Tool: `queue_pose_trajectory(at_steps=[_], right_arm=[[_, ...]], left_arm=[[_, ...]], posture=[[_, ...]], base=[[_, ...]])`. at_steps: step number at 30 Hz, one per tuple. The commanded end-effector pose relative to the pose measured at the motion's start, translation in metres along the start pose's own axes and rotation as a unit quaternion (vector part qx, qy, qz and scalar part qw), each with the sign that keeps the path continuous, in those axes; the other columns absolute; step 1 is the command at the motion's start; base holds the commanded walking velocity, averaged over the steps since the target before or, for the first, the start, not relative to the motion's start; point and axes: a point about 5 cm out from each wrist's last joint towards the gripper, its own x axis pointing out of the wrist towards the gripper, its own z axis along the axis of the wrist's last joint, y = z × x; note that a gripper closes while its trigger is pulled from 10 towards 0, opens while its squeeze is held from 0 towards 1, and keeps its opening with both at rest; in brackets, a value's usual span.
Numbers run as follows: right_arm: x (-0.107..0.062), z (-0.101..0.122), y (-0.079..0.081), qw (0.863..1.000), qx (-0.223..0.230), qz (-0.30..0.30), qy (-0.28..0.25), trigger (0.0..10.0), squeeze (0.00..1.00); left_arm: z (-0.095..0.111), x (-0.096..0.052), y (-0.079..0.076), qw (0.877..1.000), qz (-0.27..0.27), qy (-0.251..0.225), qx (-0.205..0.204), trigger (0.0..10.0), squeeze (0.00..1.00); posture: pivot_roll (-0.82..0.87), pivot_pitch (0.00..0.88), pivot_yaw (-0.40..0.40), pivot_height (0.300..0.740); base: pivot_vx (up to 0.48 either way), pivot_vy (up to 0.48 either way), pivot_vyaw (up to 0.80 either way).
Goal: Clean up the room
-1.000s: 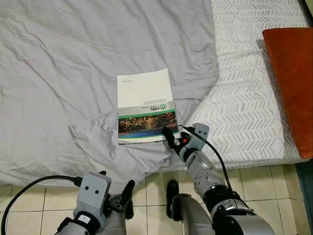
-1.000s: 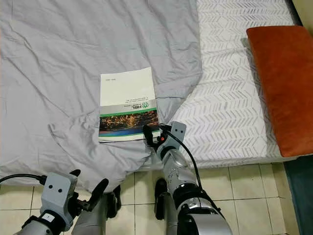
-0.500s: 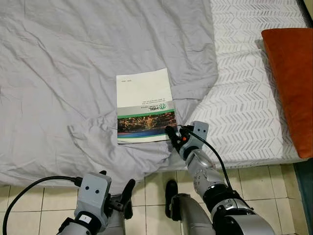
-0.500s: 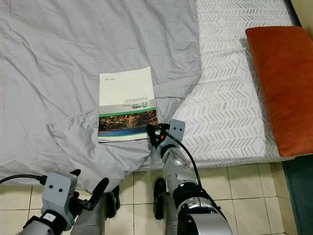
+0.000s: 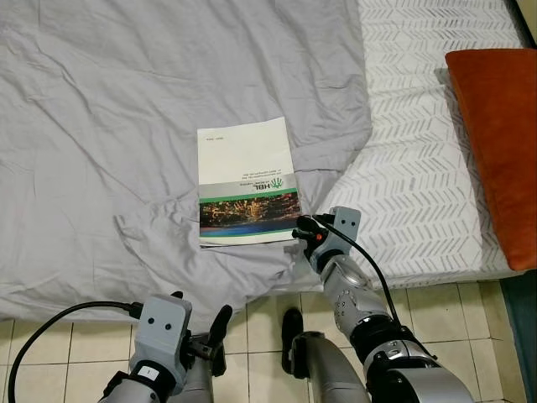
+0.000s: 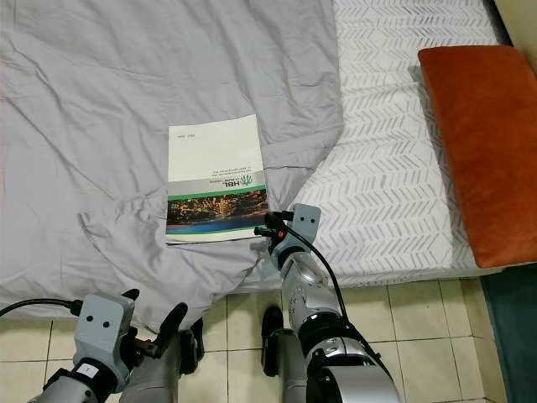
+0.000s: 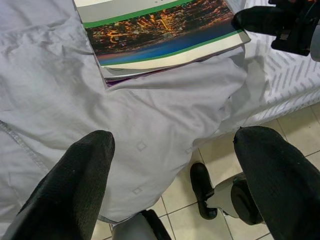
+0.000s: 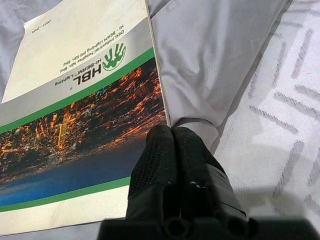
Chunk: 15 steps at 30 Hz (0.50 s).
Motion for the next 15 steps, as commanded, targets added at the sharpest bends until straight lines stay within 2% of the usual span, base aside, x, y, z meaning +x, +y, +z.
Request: queue_pose_trajectory(at_steps=[1,4,9,13,15], right_arm=[[-0.006,-0.015,-0.005,1.0,0.007,-0.013,0.023,0.0,0.0],[-0.007,-0.008,-0.004,1.0,-0.004,-0.013,-0.001,0.0,0.0],[-0.01,0.03,0.005,0.994,-0.039,-0.001,-0.1,0.0,0.0],[-0.013,0.037,0.008,0.993,-0.037,0.003,-0.116,0.0,0.0],[-0.015,0.034,0.007,0.994,-0.039,0.0,-0.105,0.0,0.0]], left_arm=[[-0.01,-0.002,-0.004,1.0,-0.004,0.022,-0.005,10.0,0.0],[-0.009,-0.002,-0.004,1.0,-0.004,0.022,-0.006,10.0,0.0],[-0.01,-0.002,-0.002,1.0,0.0,0.022,-0.006,10.0,0.0],[-0.011,-0.002,-0.005,1.0,-0.002,0.023,-0.008,10.0,0.0],[-0.011,-0.001,-0.006,1.0,-0.004,0.023,-0.01,10.0,0.0]], posture=[[0.13,0.656,-0.101,0.74],[0.13,0.654,-0.1,0.74],[0.12,0.659,-0.104,0.74],[0.11,0.66,-0.105,0.74],[0.11,0.658,-0.105,0.74]], base=[[0.0,0.0,0.0],[0.0,0.0,0.0],[0.0,0.0,0.0],[0.0,0.0,0.0],[0.0,0.0,0.0]])
